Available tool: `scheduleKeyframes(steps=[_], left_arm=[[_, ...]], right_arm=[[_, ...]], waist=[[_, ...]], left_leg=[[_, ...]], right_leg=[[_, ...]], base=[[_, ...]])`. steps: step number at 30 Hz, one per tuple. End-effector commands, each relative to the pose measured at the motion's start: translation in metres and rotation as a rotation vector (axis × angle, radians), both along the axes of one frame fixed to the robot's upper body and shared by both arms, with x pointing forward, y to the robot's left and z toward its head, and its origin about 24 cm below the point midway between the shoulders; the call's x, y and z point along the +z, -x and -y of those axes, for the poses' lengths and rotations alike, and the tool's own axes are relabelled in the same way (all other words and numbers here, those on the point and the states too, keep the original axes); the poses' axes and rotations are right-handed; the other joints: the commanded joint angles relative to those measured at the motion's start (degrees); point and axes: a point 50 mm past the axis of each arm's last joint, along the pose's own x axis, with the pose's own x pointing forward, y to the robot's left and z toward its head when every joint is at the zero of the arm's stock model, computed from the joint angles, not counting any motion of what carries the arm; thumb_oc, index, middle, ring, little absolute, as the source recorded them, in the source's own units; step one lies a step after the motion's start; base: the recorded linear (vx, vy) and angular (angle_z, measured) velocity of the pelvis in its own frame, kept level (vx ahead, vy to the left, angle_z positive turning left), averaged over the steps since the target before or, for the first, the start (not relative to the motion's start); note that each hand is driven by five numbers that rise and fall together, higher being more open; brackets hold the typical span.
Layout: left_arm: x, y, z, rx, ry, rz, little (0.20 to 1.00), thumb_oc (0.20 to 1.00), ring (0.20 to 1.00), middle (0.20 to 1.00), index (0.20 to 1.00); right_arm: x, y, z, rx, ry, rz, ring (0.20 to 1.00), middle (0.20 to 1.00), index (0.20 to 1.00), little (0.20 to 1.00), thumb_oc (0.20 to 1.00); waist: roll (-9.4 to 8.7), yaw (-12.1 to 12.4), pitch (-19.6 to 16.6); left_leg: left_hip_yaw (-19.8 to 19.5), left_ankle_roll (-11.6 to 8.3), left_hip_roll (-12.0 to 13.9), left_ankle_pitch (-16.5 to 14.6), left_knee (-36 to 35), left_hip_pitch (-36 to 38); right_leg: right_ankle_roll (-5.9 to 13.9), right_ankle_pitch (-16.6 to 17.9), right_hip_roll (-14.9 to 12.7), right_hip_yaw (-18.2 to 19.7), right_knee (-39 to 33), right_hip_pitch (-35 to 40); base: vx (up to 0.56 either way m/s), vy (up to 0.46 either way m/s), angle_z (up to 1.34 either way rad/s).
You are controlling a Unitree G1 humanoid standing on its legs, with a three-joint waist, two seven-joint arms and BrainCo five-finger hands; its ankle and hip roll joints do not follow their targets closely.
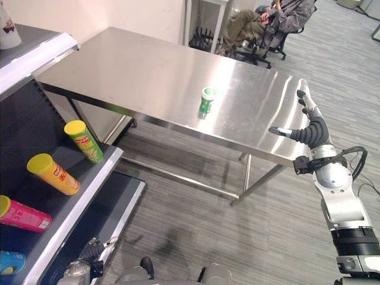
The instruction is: Put the goods on the table back onto the shelves and tidy them up.
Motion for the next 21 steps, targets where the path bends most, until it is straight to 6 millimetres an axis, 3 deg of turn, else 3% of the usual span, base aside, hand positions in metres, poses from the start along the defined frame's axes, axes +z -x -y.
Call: scheduleKeyframes(steps=[1, 3, 4, 5, 8, 12, 13, 17, 19, 21], left_arm=[[-0.004, 0.018, -0.010, -0.064, -0.048, -0.074, 1.000, 1.000, 1.000, 1.000, 1.000], [-0.003, 0.015, -0.011, -0.081, -0.060, -0.070, 1.000, 1.000, 1.000, 1.000, 1.000], [-0.002, 0.014, -0.014, -0.083, -0.068, -0.069, 1.000, 1.000, 1.000, 1.000, 1.000], [-0.001, 0.010, -0.016, -0.101, -0.075, -0.068, 1.000, 1.000, 1.000, 1.000, 1.000], [0.000, 0.009, -0.016, -0.100, -0.073, -0.065, 1.000, 1.000, 1.000, 1.000, 1.000], [-0.006, 0.026, -0.017, -0.017, -0.025, -0.090, 1.000, 1.000, 1.000, 1.000, 1.000], [-0.006, 0.026, -0.017, -0.016, -0.024, -0.090, 1.000, 1.000, 1.000, 1.000, 1.000], [-0.015, 0.048, -0.013, 0.008, 0.000, -0.164, 1.000, 1.000, 1.000, 1.000, 1.000], [-0.016, 0.052, -0.012, 0.017, 0.005, -0.180, 1.000, 1.000, 1.000, 1.000, 1.000], [-0.017, 0.052, -0.010, 0.006, 0.009, -0.188, 1.000, 1.000, 1.000, 1.000, 1.000]], right_arm=[[0.028, 0.010, 0.029, -0.134, -0.014, 0.130, 1.000, 1.000, 1.000, 1.000, 1.000], [0.022, 0.021, 0.040, -0.178, -0.010, 0.100, 1.000, 1.000, 1.000, 1.000, 1.000], [0.016, 0.027, 0.048, -0.194, -0.053, 0.082, 1.000, 1.000, 1.000, 1.000, 1.000], [0.012, 0.031, 0.054, -0.215, -0.051, 0.057, 1.000, 1.000, 1.000, 1.000, 1.000], [0.010, 0.032, 0.053, -0.186, -0.069, 0.038, 1.000, 1.000, 1.000, 1.000, 1.000], [0.016, 0.023, 0.030, -0.040, -0.051, 0.012, 1.000, 1.000, 1.000, 1.000, 1.000], [0.016, 0.023, 0.030, -0.039, -0.051, 0.012, 1.000, 1.000, 1.000, 1.000, 1.000], [0.013, 0.008, 0.008, 0.071, -0.075, -0.002, 1.000, 1.000, 1.000, 1.000, 1.000], [0.009, 0.002, 0.003, 0.094, -0.119, -0.011, 1.000, 1.000, 1.000, 1.000, 1.000], [0.002, -0.002, 0.006, 0.076, -0.128, -0.038, 1.000, 1.000, 1.000, 1.000, 1.000]], waist=[[-1.96, 0.17, -2.31], [-2.37, -1.62, -1.99], [-3.39, -2.58, -2.04], [-4.15, -3.19, -2.30], [-4.90, -3.27, -2.20], [-4.00, -3.93, -3.74], [-3.92, -4.05, -3.73], [-2.57, -3.29, -3.69], [-2.43, -2.76, -3.28], [-2.65, -2.96, -3.15]], left_leg=[[0.47, -5.27, -2.64, -3.95, 0.69, 0.96], [-2.67, -6.12, -2.67, -5.08, 1.60, 2.05], [-5.15, -6.71, -2.55, -5.77, 2.31, 2.26], [-6.65, -7.04, -2.36, -6.08, 2.03, 2.59], [-9.53, -7.82, -1.50, -6.23, 3.02, 2.86], [-9.37, -10.80, 3.48, -4.46, 4.61, 2.51], [-9.46, -10.86, 3.59, -4.49, 4.63, 2.51], [-9.20, -12.43, 7.62, 1.70, 7.96, 2.23], [-8.84, -12.05, 8.32, 4.85, 9.73, 1.15], [-5.39, -11.02, 9.38, 5.30, 10.17, 0.69]], right_leg=[[1.37, 9.25, -3.69, 2.90, -7.65, -1.21], [2.59, 11.54, -3.03, 9.63, -9.66, -2.89], [2.93, 12.42, -1.13, 13.62, -9.52, -2.77], [2.93, 11.71, -0.24, 15.29, -9.64, -2.43], [2.93, 10.19, 1.18, 15.18, -8.18, -1.69], [0.88, 6.96, 4.72, 10.62, -9.33, 1.43], [0.82, 6.95, 4.83, 10.52, -9.35, 1.50], [-2.80, 3.71, 9.46, 7.93, -11.45, 6.45], [-3.81, 2.94, 10.34, 6.80, -11.86, 8.13], [-4.63, 2.27, 10.82, 5.33, -12.07, 9.24]], base=[[0.23, -0.184, 1.00], [0.24, -0.268, 1.45], [0.25, -0.375, 1.50], [0.18, -0.313, 1.44], [0.10, -0.319, 0.61], [0.11, -0.374, 0.62], [0.06, -0.191, 0.37], [0.09, -0.321, 0.15], [0.04, -0.298, 0.40], [-0.01, -0.236, 0.63]])
